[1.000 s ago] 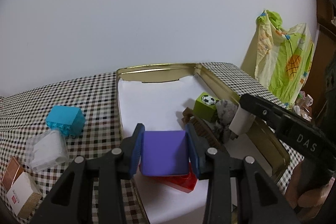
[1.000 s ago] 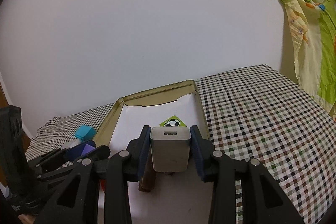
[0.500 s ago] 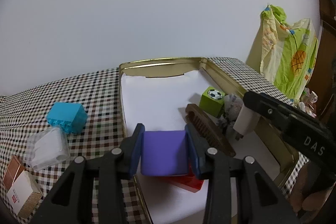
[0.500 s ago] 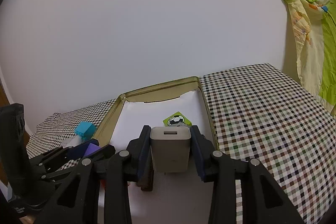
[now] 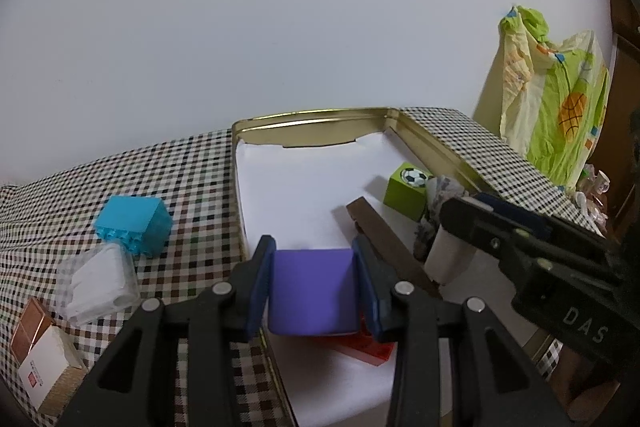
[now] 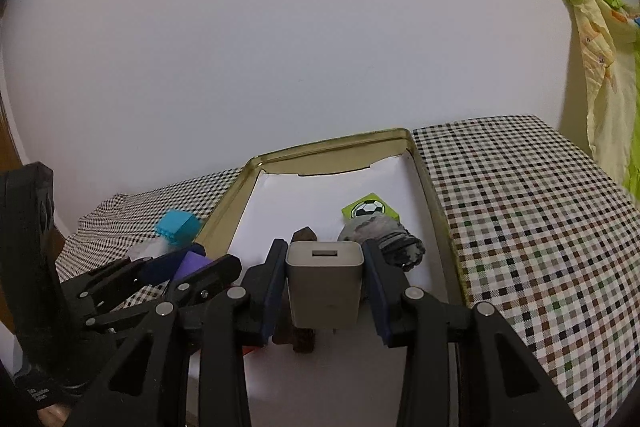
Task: Organize rigid objects
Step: 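Carry the purple block and charger into the gold tin and open both grippers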
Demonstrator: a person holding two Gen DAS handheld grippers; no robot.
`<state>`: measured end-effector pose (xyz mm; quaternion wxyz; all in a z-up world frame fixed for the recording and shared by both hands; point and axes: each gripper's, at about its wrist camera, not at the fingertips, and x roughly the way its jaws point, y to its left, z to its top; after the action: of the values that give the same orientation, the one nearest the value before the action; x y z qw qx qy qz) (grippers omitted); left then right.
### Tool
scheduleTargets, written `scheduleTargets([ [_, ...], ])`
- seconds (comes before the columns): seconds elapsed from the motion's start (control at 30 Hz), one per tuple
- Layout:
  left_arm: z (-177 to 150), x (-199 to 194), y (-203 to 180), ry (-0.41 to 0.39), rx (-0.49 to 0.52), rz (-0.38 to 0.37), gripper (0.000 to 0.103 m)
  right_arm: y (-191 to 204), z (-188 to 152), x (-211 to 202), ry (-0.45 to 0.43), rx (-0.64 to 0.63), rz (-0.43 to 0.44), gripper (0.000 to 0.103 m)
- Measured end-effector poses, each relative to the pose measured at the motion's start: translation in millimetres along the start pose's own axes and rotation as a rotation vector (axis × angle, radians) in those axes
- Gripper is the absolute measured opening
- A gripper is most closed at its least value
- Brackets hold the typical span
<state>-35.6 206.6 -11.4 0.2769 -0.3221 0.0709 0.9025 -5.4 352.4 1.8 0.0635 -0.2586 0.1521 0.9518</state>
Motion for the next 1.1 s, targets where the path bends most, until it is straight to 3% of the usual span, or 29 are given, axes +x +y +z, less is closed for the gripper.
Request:
scheduleTargets([
  [0.3, 0, -1, -4, -0.003, 0.013, 0.014, 0.039, -1, 0, 1, 0.005, 0.0, -0.013, 0.042],
  [0.4, 0, -3, -4, -0.008, 0.007, 0.021, 0.043, -2, 2, -6, -0.043, 0.016, 0.001, 0.045],
  [0.43, 1, -6, -3, -0.019, -0.002, 0.013, 0.048, -4, 3, -13, -0.086, 0.029, 0.012, 0.056],
  [0.47, 1, -8, -3, -0.027, -0.006, -0.003, 0.061, -5, 4, -18, -0.118, 0.04, 0.012, 0.075],
  [0.5, 2, -11, -3, -0.037, -0.007, -0.021, 0.084, -8, 4, -26, -0.167, 0.057, 0.004, 0.083],
  [0.53, 2, -16, -5, -0.052, -0.01, -0.003, 0.096, -8, 4, -31, -0.197, 0.066, -0.004, 0.087],
  [0.57, 2, -20, -6, -0.076, -0.012, 0.018, 0.102, -10, 4, -38, -0.24, 0.077, -0.016, 0.087],
  [0.63, 2, -30, -7, -0.137, -0.001, 0.04, 0.102, -14, 4, -43, -0.276, 0.092, -0.025, 0.087],
  [0.73, 3, -35, -4, -0.154, 0.007, 0.046, 0.102, -20, 3, -42, -0.28, 0.121, -0.033, 0.087],
  [0.93, 4, -33, 11, -0.143, -0.042, 0.08, 0.102, -30, 2, -50, -0.332, 0.152, -0.067, 0.087],
  [1.1, -1, -37, 28, -0.144, -0.065, 0.125, 0.103, -31, 3, -61, -0.403, 0.132, -0.177, 0.087],
])
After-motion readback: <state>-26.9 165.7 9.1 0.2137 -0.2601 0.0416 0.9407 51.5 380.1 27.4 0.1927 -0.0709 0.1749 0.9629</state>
